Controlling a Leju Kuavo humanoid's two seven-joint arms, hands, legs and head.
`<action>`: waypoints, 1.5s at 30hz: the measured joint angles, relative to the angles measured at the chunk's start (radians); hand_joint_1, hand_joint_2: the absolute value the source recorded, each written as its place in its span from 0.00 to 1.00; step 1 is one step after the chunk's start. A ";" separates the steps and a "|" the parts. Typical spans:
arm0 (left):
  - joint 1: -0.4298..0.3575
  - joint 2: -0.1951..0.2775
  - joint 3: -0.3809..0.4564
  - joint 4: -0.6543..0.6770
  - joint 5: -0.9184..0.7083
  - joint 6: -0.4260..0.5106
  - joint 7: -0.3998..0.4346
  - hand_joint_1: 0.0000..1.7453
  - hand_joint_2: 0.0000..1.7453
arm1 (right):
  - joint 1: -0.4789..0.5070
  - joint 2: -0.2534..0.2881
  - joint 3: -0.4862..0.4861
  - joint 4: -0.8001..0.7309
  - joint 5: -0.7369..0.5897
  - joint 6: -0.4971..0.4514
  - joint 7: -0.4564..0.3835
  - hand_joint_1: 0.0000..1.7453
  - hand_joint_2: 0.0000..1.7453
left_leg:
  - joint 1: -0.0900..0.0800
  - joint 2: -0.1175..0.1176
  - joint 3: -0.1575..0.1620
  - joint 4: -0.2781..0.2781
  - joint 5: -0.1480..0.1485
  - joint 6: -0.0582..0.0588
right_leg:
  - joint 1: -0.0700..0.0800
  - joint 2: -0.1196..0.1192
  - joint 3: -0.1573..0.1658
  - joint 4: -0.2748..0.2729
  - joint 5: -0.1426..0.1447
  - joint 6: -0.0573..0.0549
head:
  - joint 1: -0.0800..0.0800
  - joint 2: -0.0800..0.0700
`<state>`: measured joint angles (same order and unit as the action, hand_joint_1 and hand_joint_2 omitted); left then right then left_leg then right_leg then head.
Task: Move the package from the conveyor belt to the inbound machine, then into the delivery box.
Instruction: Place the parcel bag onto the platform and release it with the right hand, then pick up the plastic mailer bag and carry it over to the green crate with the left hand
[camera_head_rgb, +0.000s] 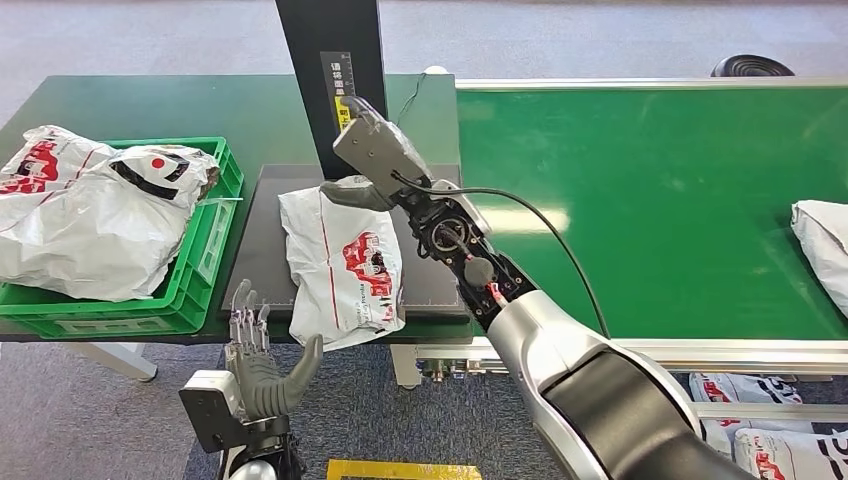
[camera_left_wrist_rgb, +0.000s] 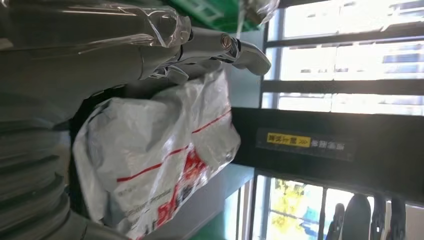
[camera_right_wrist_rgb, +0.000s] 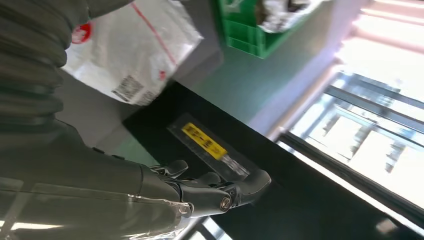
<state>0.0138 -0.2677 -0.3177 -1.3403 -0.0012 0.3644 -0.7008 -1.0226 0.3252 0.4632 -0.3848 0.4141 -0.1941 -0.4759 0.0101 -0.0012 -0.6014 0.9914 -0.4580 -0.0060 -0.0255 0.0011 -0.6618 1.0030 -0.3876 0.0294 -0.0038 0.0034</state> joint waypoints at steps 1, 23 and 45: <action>-0.012 0.007 -0.001 -0.004 -0.009 0.011 0.000 0.00 1.00 | 0.016 -0.003 -0.007 -0.011 -0.017 -0.024 -0.051 0.00 1.00 | 0.000 0.000 0.000 0.000 0.000 0.000 | 0.000 0.000 0.000 0.000 0.000 0.000 | 0.000 0.000; -0.079 0.125 0.050 -0.033 0.019 -0.068 0.000 0.00 1.00 | 0.676 -0.192 -0.044 -0.830 -0.327 -0.202 -0.224 0.00 1.00 | 0.000 -0.001 -0.001 -0.001 -0.001 0.000 | 0.000 0.000 0.000 0.000 -0.001 0.000 | 0.000 0.000; -0.182 0.222 0.032 0.049 -0.067 -0.217 0.100 0.00 1.00 | 0.953 -0.166 -0.045 -1.005 -0.350 -0.151 -0.224 0.00 1.00 | 0.000 0.000 0.000 -0.001 -0.001 0.000 | 0.000 0.000 0.000 0.000 -0.001 -0.001 | 0.000 0.000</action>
<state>-0.1684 -0.0456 -0.2861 -1.2909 -0.0685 0.1478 -0.6011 -0.0700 0.1591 0.4185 -1.3898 0.0638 -0.3452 -0.6996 0.0102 -0.0010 -0.6017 0.9907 -0.4590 -0.0063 -0.0254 0.0014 -0.6621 1.0029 -0.3891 0.0284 -0.0037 0.0034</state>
